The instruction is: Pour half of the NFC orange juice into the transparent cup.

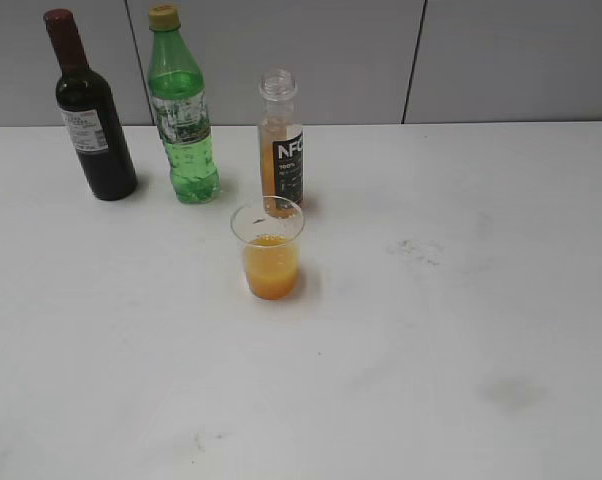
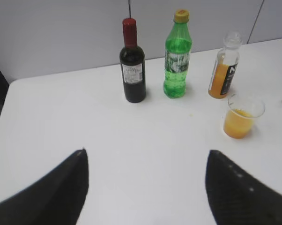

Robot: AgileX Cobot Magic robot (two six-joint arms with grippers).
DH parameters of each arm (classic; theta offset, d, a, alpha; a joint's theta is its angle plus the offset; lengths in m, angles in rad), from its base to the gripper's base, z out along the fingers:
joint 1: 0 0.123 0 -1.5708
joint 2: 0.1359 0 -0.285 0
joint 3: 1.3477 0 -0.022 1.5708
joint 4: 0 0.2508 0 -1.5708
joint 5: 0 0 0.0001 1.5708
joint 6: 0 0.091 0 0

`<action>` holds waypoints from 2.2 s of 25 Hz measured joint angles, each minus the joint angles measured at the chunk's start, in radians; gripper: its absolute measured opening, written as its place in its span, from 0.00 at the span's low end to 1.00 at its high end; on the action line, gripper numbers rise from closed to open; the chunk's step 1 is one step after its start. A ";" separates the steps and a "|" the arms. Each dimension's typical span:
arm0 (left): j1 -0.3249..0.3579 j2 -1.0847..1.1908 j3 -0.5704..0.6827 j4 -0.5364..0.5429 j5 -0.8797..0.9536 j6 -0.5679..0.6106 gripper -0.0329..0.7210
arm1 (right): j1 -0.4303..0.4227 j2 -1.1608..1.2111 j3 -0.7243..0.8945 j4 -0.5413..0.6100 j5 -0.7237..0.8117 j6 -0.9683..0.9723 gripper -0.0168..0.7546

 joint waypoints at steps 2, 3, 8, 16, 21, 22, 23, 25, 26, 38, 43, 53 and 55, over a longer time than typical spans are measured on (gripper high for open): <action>0.036 -0.070 0.073 -0.028 -0.001 0.011 0.83 | 0.000 0.000 0.000 0.000 0.000 0.000 0.79; 0.058 -0.105 0.102 -0.042 -0.002 0.018 0.83 | 0.000 0.000 0.000 0.000 0.000 0.000 0.79; 0.138 -0.235 0.248 -0.093 -0.009 0.038 0.83 | 0.000 0.000 0.000 0.000 0.000 0.000 0.79; 0.148 -0.340 0.378 -0.057 -0.016 0.030 0.81 | 0.000 0.000 0.000 0.000 0.000 0.000 0.79; 0.148 -0.346 0.430 -0.011 -0.016 0.016 0.81 | 0.000 0.000 0.000 0.000 0.000 0.000 0.79; 0.148 -0.346 0.443 -0.008 -0.018 0.015 0.81 | 0.000 0.000 0.000 0.000 0.000 0.000 0.79; 0.148 -0.346 0.463 -0.005 -0.023 0.014 0.81 | 0.000 0.000 0.000 0.000 0.000 0.000 0.79; 0.148 -0.346 0.484 0.000 -0.044 0.014 0.81 | 0.000 0.000 0.000 0.000 0.000 0.000 0.79; 0.148 -0.346 0.490 0.001 -0.051 0.014 0.80 | 0.000 0.000 0.000 0.000 0.000 0.000 0.79; 0.047 -0.348 0.493 0.022 -0.068 -0.017 0.78 | 0.000 0.000 0.000 0.000 0.000 0.000 0.79; 0.036 -0.348 0.493 0.024 -0.068 -0.020 0.78 | 0.000 0.000 0.000 0.000 0.000 0.000 0.79; 0.036 -0.348 0.493 0.026 -0.068 -0.022 0.78 | 0.000 0.000 0.000 0.000 0.000 0.000 0.79; 0.036 -0.348 0.493 0.027 -0.068 -0.022 0.78 | 0.000 0.000 0.000 0.000 0.000 0.000 0.79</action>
